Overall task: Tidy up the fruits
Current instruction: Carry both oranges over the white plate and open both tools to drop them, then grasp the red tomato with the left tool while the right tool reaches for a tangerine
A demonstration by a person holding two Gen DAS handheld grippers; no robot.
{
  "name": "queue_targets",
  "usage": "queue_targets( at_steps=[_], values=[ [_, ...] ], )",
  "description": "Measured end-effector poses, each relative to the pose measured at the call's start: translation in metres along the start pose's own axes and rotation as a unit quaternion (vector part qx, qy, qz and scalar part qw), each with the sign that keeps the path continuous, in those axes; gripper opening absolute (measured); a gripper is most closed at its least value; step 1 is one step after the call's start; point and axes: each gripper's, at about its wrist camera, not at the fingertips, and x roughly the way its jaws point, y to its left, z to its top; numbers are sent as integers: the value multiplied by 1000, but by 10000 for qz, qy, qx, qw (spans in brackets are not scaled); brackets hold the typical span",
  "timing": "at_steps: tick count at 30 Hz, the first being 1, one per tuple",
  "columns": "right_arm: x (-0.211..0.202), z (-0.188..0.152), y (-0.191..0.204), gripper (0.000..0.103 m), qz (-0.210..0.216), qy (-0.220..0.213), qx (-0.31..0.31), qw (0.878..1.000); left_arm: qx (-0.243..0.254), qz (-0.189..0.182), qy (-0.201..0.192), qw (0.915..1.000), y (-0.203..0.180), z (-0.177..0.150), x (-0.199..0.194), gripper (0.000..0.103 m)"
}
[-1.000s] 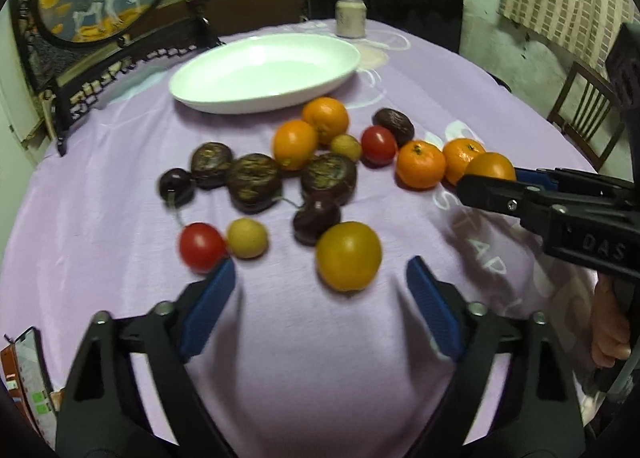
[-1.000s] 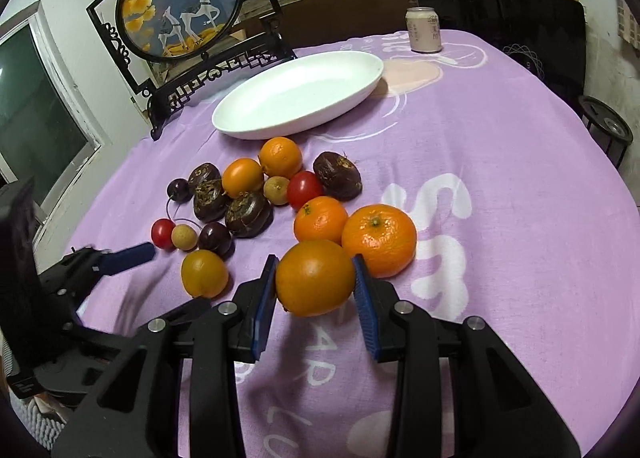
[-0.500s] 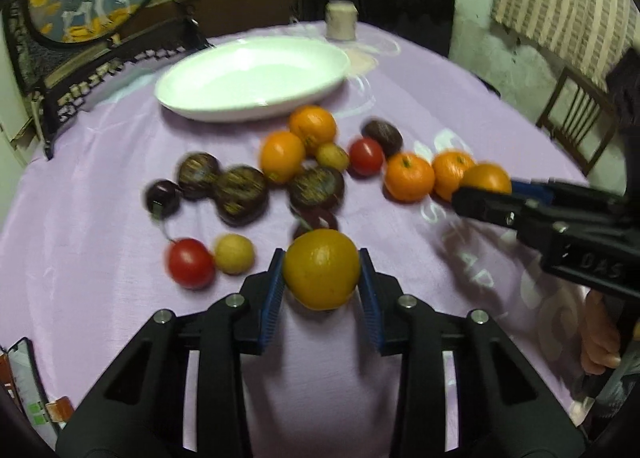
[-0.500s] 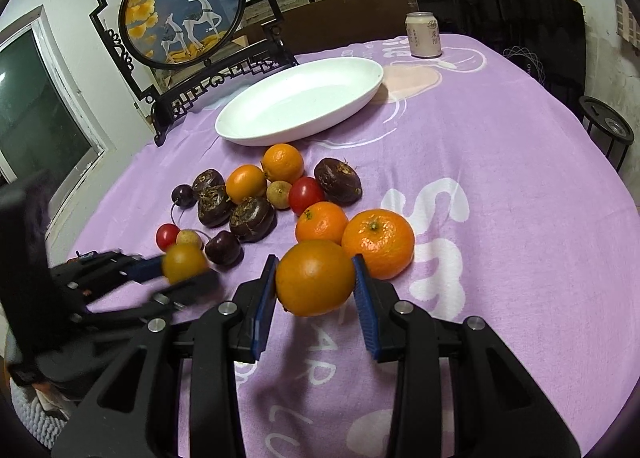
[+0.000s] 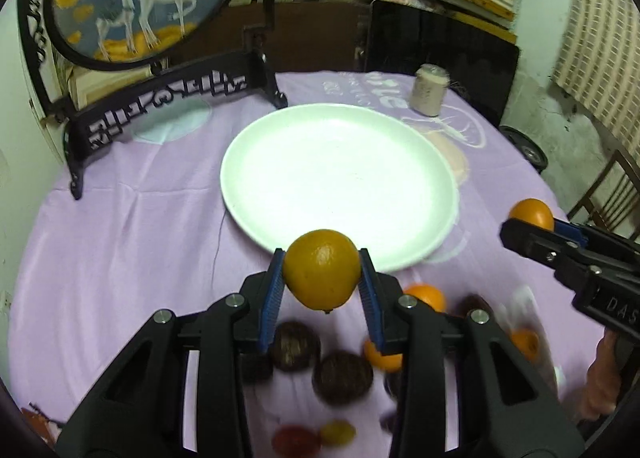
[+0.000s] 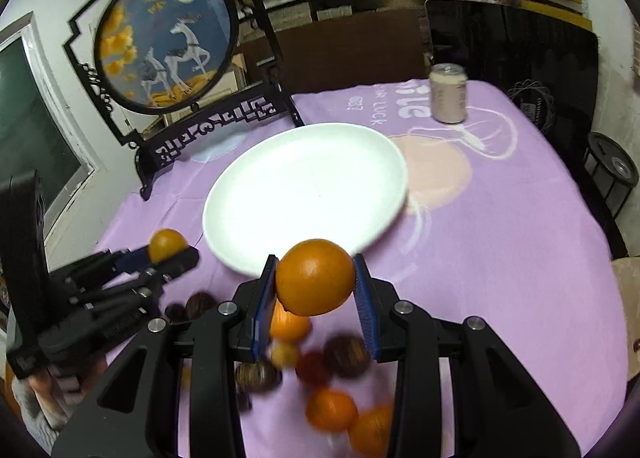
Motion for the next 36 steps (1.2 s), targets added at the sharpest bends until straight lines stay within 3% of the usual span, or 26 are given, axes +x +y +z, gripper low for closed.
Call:
queue_targets(
  at_steps=[8,10,12,22,33,36],
  values=[
    [76,24,-17,39,-13,566,298,9980,-96,-130,322,9993,4,8,53,40],
    [77,25,-23,52,106,562,447,9974,-27,-77,237,9997,4,8,52,47],
    [71,25,-26,56,132,387,470,9981,-96,-70,132,9998,6,9,49,59],
    [23,10,-15,56,230,-34,204,9995,-421,108,-31,9990,34,-6,15,59],
    [-33,-63,-9,61,21,-311,-44,9995,-652,433,117,9969,65,-79,-29,61],
    [-40,-76,-16,61,36,-301,16,9995,-663,336,167,9971,66,-99,-39,64]
  ],
)
